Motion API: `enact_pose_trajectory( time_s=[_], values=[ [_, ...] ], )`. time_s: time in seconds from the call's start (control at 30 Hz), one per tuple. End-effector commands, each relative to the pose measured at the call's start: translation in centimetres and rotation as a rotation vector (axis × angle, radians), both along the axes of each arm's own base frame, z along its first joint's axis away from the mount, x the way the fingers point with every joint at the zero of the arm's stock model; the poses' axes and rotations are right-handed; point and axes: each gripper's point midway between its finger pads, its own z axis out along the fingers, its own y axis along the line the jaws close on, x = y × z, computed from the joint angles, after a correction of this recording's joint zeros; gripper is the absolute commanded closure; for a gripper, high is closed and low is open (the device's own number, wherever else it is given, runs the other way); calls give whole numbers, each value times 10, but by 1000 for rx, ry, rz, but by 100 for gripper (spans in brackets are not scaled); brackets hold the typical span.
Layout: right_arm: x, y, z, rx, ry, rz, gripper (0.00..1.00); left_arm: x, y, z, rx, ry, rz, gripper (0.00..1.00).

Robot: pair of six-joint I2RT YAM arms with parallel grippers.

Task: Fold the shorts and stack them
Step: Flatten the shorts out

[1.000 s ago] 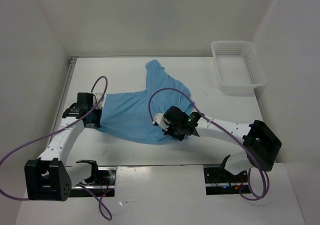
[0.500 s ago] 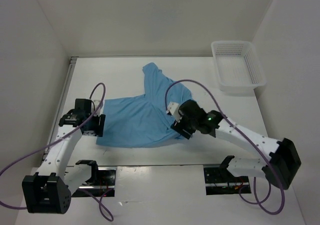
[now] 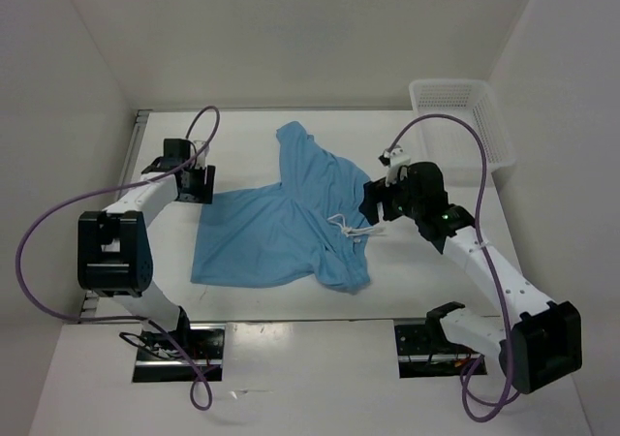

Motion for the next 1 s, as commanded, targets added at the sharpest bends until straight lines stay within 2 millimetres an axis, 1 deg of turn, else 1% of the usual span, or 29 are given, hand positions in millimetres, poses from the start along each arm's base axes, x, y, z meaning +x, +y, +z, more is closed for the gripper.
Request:
enact_pose_trajectory(
  time_s=[0.0,0.03,0.07,0.1,0.13,0.17,0.2,0.23,0.27,0.3,0.33,0.37,0.4,0.43,0.47,0.5,0.53,0.57,0.6,0.63,0.67,0.7,0.73,0.8,0.83,0.87,0.9,0.93,0.97],
  values=[
    [9,-6,18,45,-49,-116,18,25,-1,-7,15,-43,-5,27],
    [19,-8,-6,16,27,-158,20,36,-1,-3,15,-55,-5,26],
    [27,-17,-19,-16,66,-240,25,41,1,-6,23,-50,0,26],
    [38,-18,-24,-1,99,-310,28,44,1,-18,22,-21,-1,26],
    [45,-22,-53,-43,175,-357,30,48,1,-21,22,-18,-1,26],
    [58,-30,-55,-62,156,-429,32,51,1,-23,22,-25,-1,26],
    [64,-32,-63,-64,163,-466,32,54,3,-26,31,-31,6,26],
    [78,-32,-61,-18,145,-502,32,54,3,-27,31,-36,6,26],
    [85,-37,-80,-13,185,-518,32,57,-1,-26,31,-45,-5,26],
    [94,-29,-77,36,192,-490,32,52,-1,-34,31,-24,-5,26],
    [100,-28,-81,46,198,-486,32,48,-7,-42,31,-10,-18,26],
    [103,-29,-98,40,244,-496,32,47,-7,-45,31,-9,-18,26],
    [112,-33,-99,35,240,-515,33,46,-5,-50,39,-4,-12,26],
    [109,-38,-118,1,303,-528,34,46,-2,-59,55,4,-2,29],
    [114,-37,-120,-1,306,-528,35,44,-2,-64,55,15,-2,29],
    [118,-42,-122,5,323,-537,37,46,0,-67,64,15,4,35],
    [119,-39,-125,0,336,-520,40,44,0,-71,64,26,3,39],
    [121,-43,-129,-5,348,-530,44,45,2,-76,73,37,9,43],
    [129,-42,-131,-13,345,-523,51,51,2,-71,73,22,9,55],
    [131,-40,-132,-11,355,-516,66,50,2,-76,73,34,9,60],
    [137,-37,-134,-15,358,-498,76,54,2,-73,73,22,9,66],
    [140,-36,-133,-14,356,-498,84,53,2,-76,73,31,9,72],
    [143,-40,-134,-15,361,-507,100,56,4,-73,83,22,16,85],
    [151,-44,-127,-3,343,-530,100,57,9,-71,104,23,29,92],
    [152,-51,-127,-13,336,-554,100,60,11,-68,114,15,36,94],
    [154,-58,-123,-30,316,-582,100,57,12,-69,122,27,41,95],
    [158,-60,-113,-25,285,-592,100,53,18,-70,132,43,55,95],
    [159,-62,-109,-34,271,-591,100,56,18,-67,132,34,56,95],
    [159,-62,-107,-29,260,-591,100,52,25,-70,143,44,72,95]
  ],
)
